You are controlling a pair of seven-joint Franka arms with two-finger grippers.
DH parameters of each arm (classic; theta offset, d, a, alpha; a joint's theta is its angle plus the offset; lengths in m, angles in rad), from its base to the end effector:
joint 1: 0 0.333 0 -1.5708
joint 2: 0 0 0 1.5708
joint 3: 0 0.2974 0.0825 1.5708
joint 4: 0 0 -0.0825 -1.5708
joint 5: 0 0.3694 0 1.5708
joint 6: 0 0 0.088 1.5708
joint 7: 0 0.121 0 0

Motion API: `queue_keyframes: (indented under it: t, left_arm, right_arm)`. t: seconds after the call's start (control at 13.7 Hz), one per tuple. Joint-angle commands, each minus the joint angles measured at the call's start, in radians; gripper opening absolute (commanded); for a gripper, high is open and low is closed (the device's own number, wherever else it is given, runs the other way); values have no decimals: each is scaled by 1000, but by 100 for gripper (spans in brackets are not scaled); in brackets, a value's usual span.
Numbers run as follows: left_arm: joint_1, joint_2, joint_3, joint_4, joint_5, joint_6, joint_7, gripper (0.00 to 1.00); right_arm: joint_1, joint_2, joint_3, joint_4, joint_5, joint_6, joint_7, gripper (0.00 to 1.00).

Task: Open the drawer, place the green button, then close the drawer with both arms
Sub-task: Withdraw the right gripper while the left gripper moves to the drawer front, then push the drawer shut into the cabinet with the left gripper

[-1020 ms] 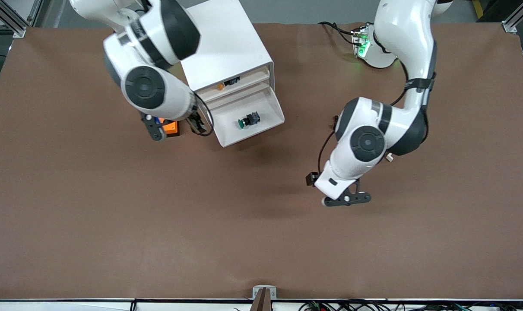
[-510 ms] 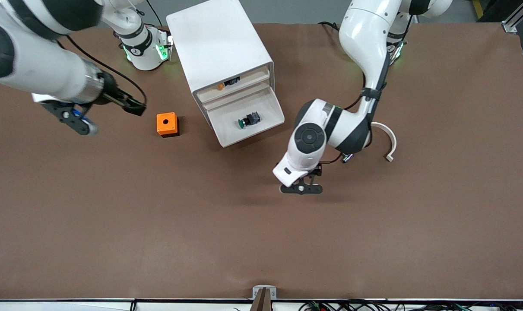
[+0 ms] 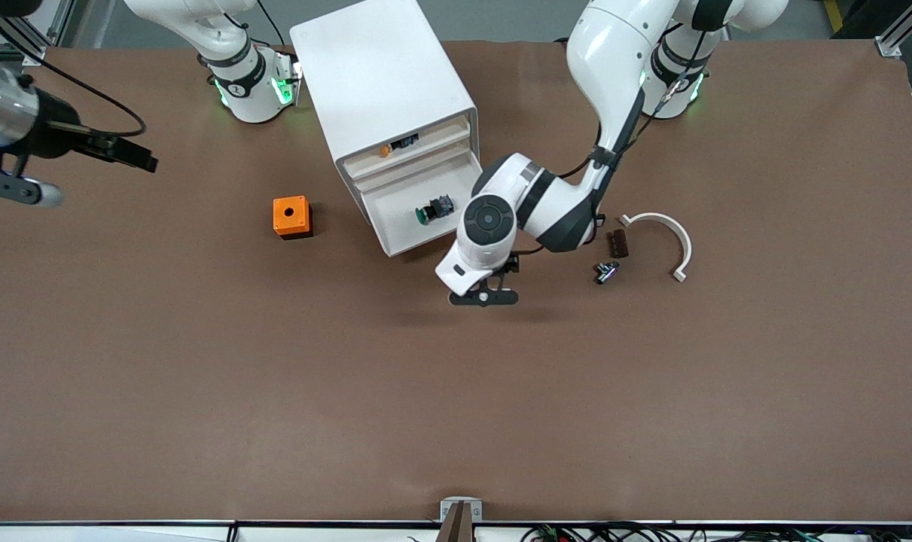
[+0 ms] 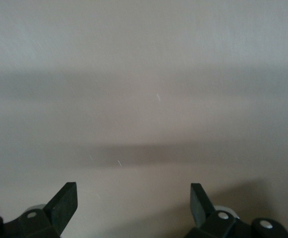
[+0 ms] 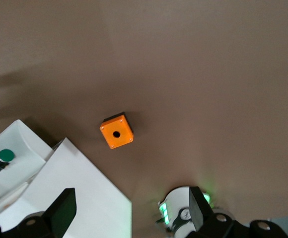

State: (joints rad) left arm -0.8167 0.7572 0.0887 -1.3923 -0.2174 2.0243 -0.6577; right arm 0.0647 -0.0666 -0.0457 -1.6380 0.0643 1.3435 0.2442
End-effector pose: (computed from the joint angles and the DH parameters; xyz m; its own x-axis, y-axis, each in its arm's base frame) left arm 0.4992 -0.4792 0.2305 0.9847 0.0147 -0.1734 0.0182 -0.9997 0.0190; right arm 0.4901 0.0175 0.5800 0.9494 -0.2084 -0.2351 -0.2170 -0.9761 -0.0108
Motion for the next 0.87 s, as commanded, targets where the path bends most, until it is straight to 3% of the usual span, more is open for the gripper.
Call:
queue_keyframes:
  t: [0.0, 0.29, 0.8]
  left_arm:
    - [2, 13, -26, 1, 4, -12, -48, 100]
    - [1, 14, -81, -2, -23, -15, -114, 100]
    - [-12, 24, -112, -4, -98, -53, -134, 100]
  right_arm:
    - [-42, -102, 20, -123, -32, 62, -92, 100]
    - [-46, -113, 20, -115, -38, 62, -98, 100]
    - [-68, -133, 18, -112, -41, 132, -198, 100]
